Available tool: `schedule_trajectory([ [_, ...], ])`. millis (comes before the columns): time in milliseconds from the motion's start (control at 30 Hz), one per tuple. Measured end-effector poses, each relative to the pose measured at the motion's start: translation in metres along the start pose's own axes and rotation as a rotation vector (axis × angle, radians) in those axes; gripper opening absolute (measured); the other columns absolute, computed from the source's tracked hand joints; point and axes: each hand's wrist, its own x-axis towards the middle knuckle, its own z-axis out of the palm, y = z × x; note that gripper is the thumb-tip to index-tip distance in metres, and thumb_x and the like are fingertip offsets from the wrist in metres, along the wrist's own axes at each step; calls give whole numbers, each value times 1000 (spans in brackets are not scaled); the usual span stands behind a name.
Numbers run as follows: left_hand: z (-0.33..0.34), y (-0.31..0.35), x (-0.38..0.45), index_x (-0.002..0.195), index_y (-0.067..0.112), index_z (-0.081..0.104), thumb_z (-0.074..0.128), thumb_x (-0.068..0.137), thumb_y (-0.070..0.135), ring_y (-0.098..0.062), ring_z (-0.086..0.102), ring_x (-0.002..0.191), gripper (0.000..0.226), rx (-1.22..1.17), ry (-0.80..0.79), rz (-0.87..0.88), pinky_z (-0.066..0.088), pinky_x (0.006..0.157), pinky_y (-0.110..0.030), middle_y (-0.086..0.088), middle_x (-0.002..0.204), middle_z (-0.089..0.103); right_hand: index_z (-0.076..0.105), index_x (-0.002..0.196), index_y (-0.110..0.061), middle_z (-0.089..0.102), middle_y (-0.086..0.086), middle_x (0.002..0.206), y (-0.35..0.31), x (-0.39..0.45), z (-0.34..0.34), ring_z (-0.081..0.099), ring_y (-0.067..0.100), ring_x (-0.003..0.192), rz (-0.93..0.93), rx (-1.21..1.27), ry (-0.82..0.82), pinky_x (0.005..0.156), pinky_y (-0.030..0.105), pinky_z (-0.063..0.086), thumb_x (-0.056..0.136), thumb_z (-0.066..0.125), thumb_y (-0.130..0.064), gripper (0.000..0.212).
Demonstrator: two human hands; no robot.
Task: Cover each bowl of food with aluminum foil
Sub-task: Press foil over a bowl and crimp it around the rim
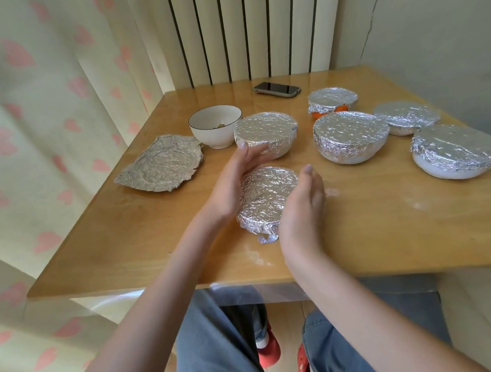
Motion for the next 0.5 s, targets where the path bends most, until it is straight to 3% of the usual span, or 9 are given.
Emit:
schedule_trajectory([
  [100,5,-6,2,118,14,64,30,91,67,-18,65,105,69,-72,85,-73,50,92,-31,-12,116,69,67,112,-19,66,-1,113,-7,11,6,55,19,109,4,44,38,84,25,37,99,34,-32,38],
  [167,13,-8,0,100,26,69,29,82,81,-21,64,110,70,-9,213,-92,45,101,-42,-4,113,71,74,94,-24,68,-5,84,-9,28,6,59,21,88,27,-11,-48,83,32,46,90,33,-43,46],
  [200,18,-7,-4,95,27,67,25,85,78,-21,62,111,67,41,298,-83,43,102,-41,-1,114,70,76,87,-28,65,-7,72,-8,38,5,59,22,78,41,-63,-128,82,35,49,86,31,-49,50],
  [233,24,-4,-9,95,28,62,21,94,69,-21,59,111,58,93,387,-65,40,97,-36,1,115,67,76,84,-31,67,-4,70,-9,45,3,60,24,75,57,-116,-221,83,37,51,84,28,-56,54],
  [300,36,3,-22,111,24,53,16,104,51,-25,52,113,47,163,486,-40,28,81,-27,2,113,58,76,85,-35,71,17,94,-8,56,0,65,34,89,74,-197,-409,88,47,52,78,25,-68,62],
  [367,42,4,-26,131,18,47,16,105,47,-26,49,120,50,107,505,-57,24,77,-25,-5,123,57,76,84,-32,62,30,109,-7,62,-3,61,43,100,68,-201,-488,92,55,48,80,25,-71,65],
  [500,30,-2,-27,145,20,37,15,101,58,-22,49,125,62,99,470,-83,33,92,-30,-5,136,55,75,89,-23,73,8,102,-14,68,-14,67,24,100,174,-125,-592,98,46,46,90,20,-70,72],
])
